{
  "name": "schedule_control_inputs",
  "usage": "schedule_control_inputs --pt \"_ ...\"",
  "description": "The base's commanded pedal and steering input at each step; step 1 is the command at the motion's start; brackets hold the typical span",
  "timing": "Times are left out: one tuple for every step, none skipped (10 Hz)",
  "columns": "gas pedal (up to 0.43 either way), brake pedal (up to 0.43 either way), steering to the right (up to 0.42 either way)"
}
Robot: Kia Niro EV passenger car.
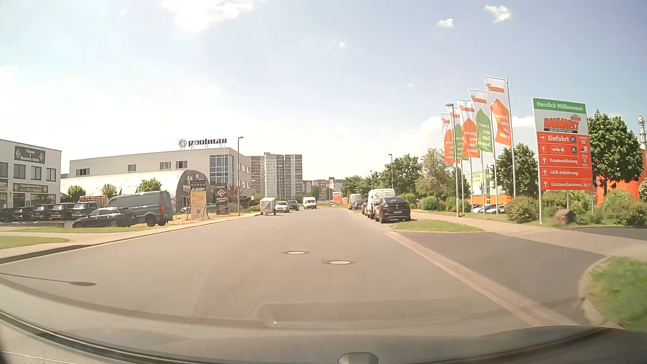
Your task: Follow the waypoints while adhering to traffic rules and regulations
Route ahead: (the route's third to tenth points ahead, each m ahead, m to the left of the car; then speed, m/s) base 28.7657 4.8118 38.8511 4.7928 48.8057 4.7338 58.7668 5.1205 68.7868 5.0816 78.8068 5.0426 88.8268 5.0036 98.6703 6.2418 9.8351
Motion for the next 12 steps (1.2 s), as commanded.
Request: schedule_control_inputs --pt "0.000 0.207 0.009" --pt "0.000 0.207 0.014" --pt "0.000 0.213 0.013" --pt "0.000 0.213 0.010" --pt "0.000 0.213 0.006" --pt "0.000 0.213 0.005" --pt "0.000 0.213 0.005" --pt "0.000 0.207 0.005" --pt "0.000 0.195 0.005" --pt "0.000 0.189 0.005" --pt "0.000 0.183 0.005" --pt "0.000 0.183 0.008"
